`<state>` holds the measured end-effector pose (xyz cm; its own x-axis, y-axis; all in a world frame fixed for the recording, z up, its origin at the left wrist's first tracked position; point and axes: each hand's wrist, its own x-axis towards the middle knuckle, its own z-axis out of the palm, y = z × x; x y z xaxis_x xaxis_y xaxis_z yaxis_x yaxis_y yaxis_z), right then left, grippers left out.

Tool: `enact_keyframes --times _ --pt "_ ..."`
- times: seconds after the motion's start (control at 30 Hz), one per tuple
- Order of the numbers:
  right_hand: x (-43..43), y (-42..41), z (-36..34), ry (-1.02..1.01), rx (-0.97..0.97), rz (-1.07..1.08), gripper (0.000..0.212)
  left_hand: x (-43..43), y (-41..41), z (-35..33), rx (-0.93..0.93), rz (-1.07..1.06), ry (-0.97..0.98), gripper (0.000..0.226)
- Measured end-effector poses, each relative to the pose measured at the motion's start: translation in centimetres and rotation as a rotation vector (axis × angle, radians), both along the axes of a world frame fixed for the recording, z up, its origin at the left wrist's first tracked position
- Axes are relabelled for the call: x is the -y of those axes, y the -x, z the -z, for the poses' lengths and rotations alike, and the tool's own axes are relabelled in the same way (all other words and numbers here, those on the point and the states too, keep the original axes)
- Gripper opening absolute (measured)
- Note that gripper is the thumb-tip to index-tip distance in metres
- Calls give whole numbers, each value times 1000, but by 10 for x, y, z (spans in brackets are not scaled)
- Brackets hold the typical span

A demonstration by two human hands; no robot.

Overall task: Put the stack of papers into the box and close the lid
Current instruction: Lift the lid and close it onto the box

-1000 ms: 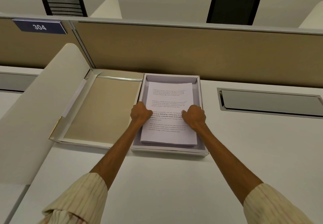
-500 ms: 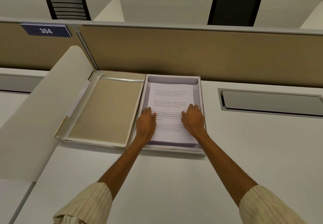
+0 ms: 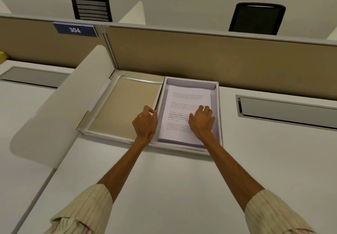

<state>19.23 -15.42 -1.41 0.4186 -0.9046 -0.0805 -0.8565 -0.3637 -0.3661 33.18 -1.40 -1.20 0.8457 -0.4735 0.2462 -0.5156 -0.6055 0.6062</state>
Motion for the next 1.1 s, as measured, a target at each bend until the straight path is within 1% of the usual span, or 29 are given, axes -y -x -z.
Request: enact_keyframes --times 0.13,0.23,0.37,0.47,0.57,0.7,0.73,0.8,0.87,0.9,0.93,0.97,1.0,1.03,1.07,1.1 --pt "-6 -21 -6 -55 45 -129 61 -16 -31 14 82 -31 -23 18" --pt "-9 -23 -4 -86 104 -217 53 -26 -43 24 157 -50 -129 21" --pt "-23 -27 3 -91 139 -390 46 -38 -46 33 193 -42 -163 16" --pt "-48 -39 7 -74 143 -499 47 -60 -51 39 196 -77 -149 17" --pt "-67 -48 14 -66 134 -538 51 -71 -53 44 157 -68 -154 22" --pt "-85 -56 21 18 81 -606 53 -72 -52 43 109 -62 -161 25" --pt "-89 -57 24 18 63 -617 50 -71 -52 42 102 -63 -156 25" --pt "-94 -59 30 15 41 -610 36 -72 -53 41 91 -58 -134 25" --pt "-96 -60 35 36 48 -586 27 -71 -50 40 90 -94 -132 34" --pt "-96 -60 36 43 56 -581 27 -69 -46 40 62 -140 -138 46" --pt "-96 -60 37 32 71 -580 26 -65 -43 40 -14 -199 -133 61" --pt "-96 -60 37 8 97 -582 26 -62 -42 42 -155 -260 -114 74" --pt "-95 -60 38 -27 126 -582 26 -58 -42 43 -326 -306 -73 81" --pt "-95 -60 38 -55 152 -583 26 -54 -44 43 -485 -333 -23 79" --pt "-95 -58 37 -75 175 -582 26 -52 -46 43 -610 -325 44 72" --pt "-95 -56 35 -90 197 -581 26 -50 -48 41 -695 -303 103 63"
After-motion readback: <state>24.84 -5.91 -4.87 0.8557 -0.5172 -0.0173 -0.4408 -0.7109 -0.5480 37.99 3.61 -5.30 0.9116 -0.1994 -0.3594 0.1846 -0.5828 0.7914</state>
